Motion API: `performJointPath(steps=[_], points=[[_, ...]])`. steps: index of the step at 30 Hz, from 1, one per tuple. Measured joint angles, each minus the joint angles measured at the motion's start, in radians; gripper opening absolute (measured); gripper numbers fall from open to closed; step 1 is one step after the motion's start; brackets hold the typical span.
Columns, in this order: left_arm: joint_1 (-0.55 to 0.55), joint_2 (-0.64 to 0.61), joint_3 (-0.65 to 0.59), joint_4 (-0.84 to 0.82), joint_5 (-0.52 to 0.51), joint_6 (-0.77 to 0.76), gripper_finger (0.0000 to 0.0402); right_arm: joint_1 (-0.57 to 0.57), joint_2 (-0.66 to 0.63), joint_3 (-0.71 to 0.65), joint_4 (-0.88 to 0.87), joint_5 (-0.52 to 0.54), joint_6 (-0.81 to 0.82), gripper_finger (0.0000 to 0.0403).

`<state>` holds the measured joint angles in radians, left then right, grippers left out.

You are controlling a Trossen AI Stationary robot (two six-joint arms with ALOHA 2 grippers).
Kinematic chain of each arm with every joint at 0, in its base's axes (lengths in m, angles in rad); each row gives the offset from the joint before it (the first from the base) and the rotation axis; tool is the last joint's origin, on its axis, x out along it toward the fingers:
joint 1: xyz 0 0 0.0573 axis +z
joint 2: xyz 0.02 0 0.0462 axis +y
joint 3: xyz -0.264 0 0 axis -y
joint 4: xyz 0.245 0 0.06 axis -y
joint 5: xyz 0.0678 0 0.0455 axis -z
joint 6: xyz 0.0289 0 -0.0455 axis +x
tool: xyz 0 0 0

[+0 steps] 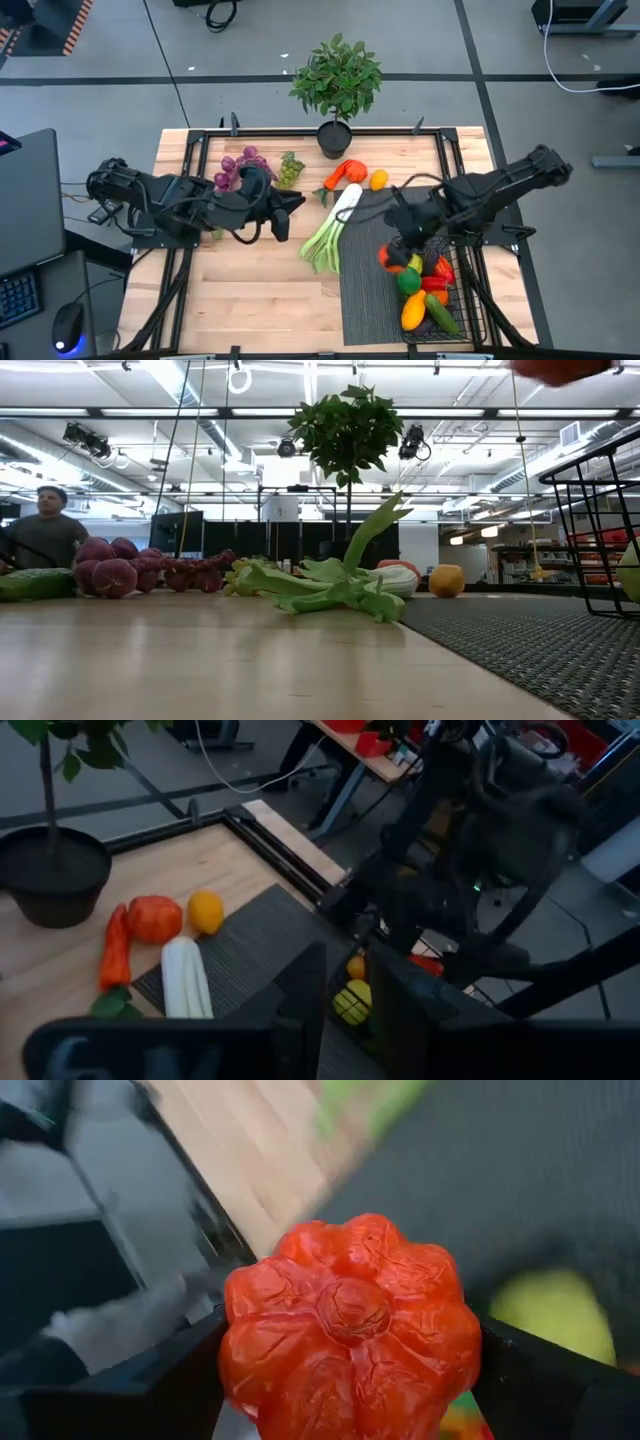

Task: Build produce basket
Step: Put the bottom squash into the black wire basket

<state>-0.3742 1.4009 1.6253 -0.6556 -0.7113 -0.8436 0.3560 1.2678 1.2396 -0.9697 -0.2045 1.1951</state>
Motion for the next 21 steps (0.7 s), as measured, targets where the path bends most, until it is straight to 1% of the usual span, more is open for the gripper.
performJointPath(steps=[3,5,8,12,16,21], points=[[0.012,0.009,0.0,0.011,0.032,0.002,0.0083,0.066,0.001,0.0,-0.113,-0.048,0.088,0.0352],[0.013,0.013,0.0,0.015,0.055,0.002,0.0081,0.115,0.004,0.0,-0.183,-0.058,0.133,0.0354],[0.013,0.022,0.001,0.025,0.067,0.009,0.0082,0.189,0.005,0.0,-0.31,-0.031,0.167,0.0364],[0.013,0.04,0.0,0.043,0.088,0.044,0.0089,0.263,0.005,0.0,-0.427,0.01,0.199,0.0391],[0.018,0.057,0.0,0.06,0.089,0.053,0.0093,0.305,0.004,0.0,-0.443,0.056,0.238,0.0393],[0.025,0.082,0.001,0.064,0.094,0.038,0.0094,0.32,0.004,0.0,-0.44,0.09,0.249,0.0397]])
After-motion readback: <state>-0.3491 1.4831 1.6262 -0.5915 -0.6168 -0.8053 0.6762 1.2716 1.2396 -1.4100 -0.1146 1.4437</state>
